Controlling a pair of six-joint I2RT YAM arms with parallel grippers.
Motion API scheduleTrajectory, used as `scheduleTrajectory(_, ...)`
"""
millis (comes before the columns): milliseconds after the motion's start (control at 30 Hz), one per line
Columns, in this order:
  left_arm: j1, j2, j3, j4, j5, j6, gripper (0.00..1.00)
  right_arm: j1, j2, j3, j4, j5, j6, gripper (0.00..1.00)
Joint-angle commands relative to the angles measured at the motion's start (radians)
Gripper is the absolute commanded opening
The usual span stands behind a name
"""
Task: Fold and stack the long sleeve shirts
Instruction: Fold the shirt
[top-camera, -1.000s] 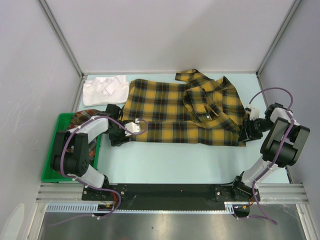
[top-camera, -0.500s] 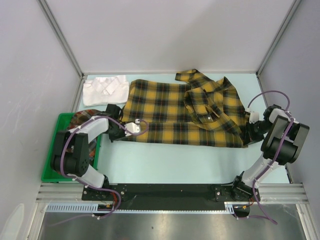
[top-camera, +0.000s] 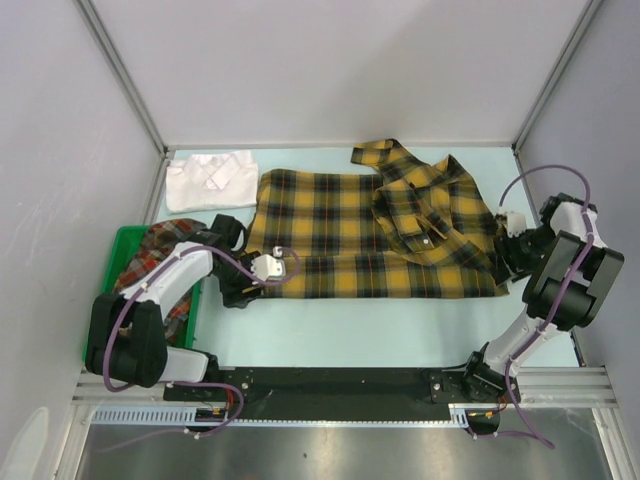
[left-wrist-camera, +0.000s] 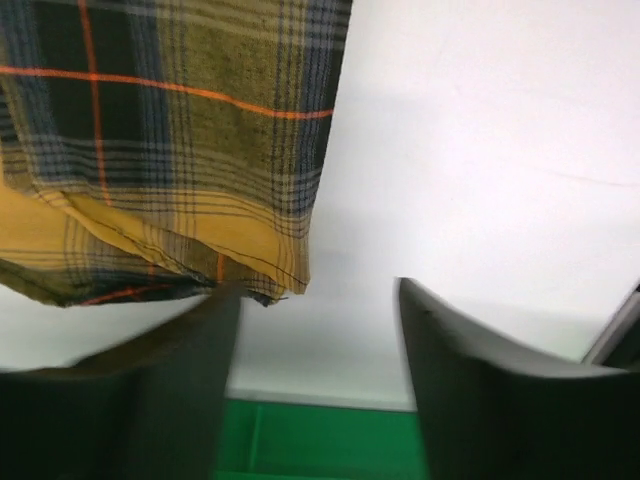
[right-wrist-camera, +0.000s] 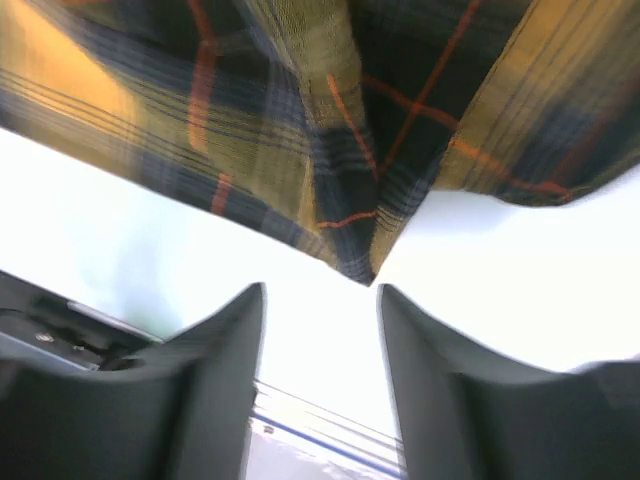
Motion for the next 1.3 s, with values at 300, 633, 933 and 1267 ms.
scheduleTrajectory(300, -0.021, -0.001, 0.386, 0.161, 0.249, -0.474, 0.97, 0.322, -0.044, 0.255, 0.152, -0.297, 0.307, 0.61)
scheduleTrajectory(633, -0.080, -0.047, 0.413, 0.248, 0.148, -0.560, 0.98, 0.399, 0.225, 0.395, 0.283, -0.267, 0.425, 0.37)
scheduleTrajectory(933, -0.080, -0.067, 0.370, 0.278, 0.109, -0.549, 0.98, 0.443, 0.314, 0.368, 0.321, -0.187, 0.433, 0.50)
scheduleTrajectory(1267, -0.080, -0.008, 0.395, 0.275, 0.141, -0.566, 0.99, 0.394, 0.230, 0.386, 0.169, -0.433, 0.479, 0.00)
